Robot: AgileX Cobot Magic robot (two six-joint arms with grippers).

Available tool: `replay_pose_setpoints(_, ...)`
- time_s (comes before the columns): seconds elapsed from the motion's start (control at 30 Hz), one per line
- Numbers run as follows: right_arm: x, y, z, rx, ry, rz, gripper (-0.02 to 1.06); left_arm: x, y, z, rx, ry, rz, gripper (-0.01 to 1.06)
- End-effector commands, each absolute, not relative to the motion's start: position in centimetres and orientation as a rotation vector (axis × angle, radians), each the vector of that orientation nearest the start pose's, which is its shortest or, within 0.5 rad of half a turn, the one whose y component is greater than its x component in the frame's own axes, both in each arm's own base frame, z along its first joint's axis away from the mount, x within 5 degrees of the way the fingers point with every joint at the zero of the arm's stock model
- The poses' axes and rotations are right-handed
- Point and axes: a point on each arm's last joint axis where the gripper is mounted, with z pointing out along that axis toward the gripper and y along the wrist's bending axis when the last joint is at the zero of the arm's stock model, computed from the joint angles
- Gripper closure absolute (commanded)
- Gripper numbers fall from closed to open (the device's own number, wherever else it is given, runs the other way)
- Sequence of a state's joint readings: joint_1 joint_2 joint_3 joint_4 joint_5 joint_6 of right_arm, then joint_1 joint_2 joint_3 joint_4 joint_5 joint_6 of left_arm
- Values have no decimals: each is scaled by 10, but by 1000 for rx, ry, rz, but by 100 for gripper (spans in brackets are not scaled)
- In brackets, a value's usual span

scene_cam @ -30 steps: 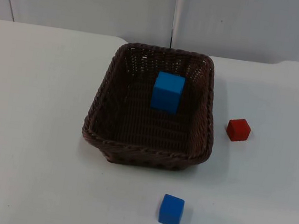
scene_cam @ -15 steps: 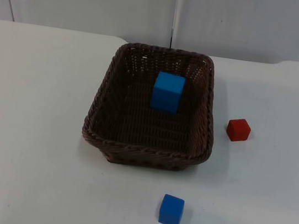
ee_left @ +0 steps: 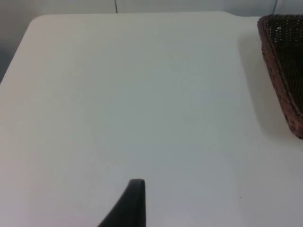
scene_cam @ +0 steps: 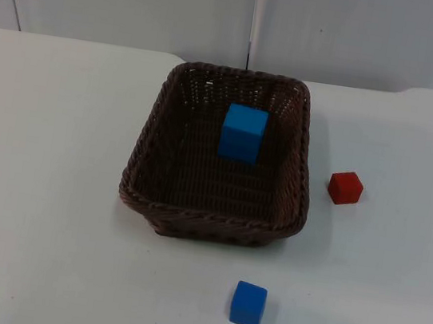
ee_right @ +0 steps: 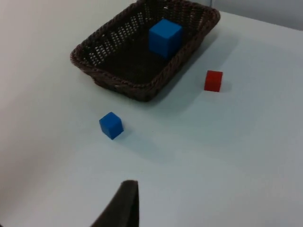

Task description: Pick up the basket with the left hand and place the largest block into the basket with the right hand.

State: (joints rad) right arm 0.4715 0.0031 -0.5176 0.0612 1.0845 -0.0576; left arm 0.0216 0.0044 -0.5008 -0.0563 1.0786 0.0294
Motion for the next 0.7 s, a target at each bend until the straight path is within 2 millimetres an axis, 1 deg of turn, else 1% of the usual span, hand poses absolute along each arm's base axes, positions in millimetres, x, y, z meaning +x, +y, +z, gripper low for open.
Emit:
replay_pose_setpoints(0.0, -9, 2, 281, -513, 1991, 310, -1, -5, -4, 275, 8, 2062, -28, 0)
replay_pose_setpoints(0.67, -8, 4, 281, -234, 2032, 142, -1, -5, -4, 275, 8, 2062, -28, 0)
